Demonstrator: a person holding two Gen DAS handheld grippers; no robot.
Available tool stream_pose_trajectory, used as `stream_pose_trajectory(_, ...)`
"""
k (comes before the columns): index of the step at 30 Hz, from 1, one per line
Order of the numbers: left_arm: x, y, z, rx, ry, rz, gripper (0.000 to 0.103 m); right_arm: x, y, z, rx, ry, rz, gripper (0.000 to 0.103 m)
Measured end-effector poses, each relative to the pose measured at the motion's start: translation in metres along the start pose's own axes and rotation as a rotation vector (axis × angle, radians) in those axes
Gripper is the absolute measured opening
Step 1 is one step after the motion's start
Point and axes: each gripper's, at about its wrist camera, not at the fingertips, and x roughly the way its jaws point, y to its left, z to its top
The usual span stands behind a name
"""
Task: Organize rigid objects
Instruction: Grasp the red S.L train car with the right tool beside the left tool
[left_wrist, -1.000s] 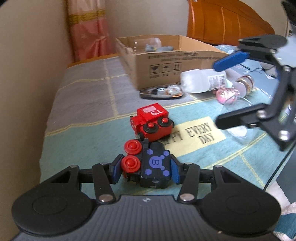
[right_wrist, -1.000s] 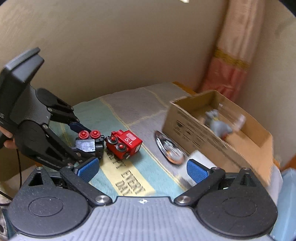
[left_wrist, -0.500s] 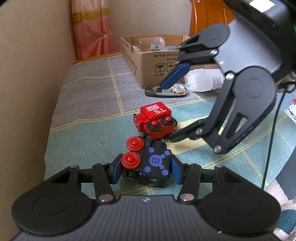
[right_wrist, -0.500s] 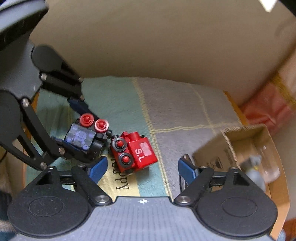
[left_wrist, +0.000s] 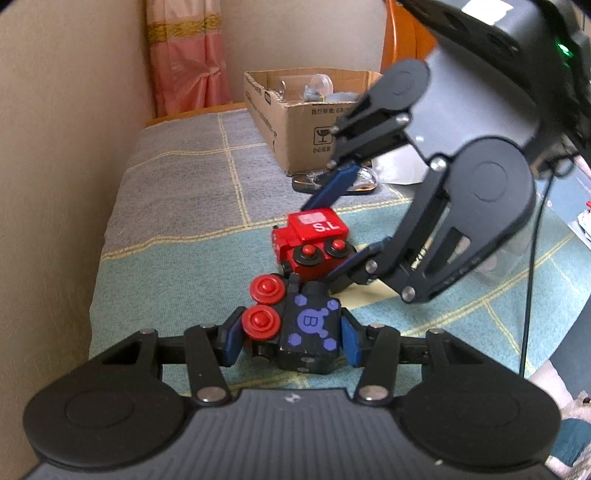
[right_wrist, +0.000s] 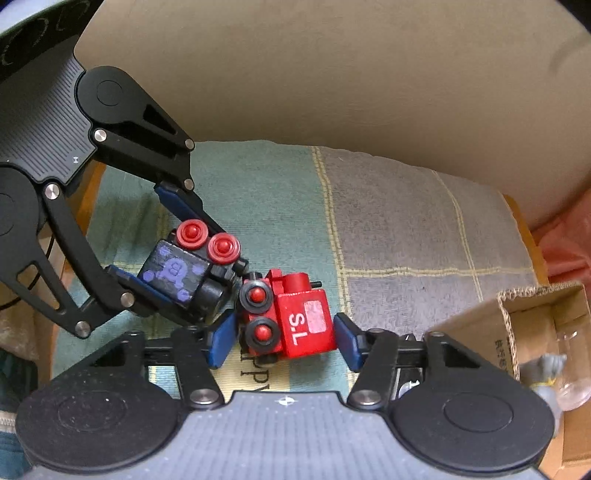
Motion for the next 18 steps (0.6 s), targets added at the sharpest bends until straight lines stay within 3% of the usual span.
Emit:
stream_pose_trajectory(11,-0.002,-0.002,-0.001,-0.007,-0.005,0.035,0.052,-0.011,0.008,-0.015,0.294,0.049,0.002,0.052)
stream_pose_trajectory(18,-0.002,-0.002,0.000,0.001,-0.004,0.034,0.052,-0.014,0.012,-0.015,0.287,0.032,-0.054,0.061)
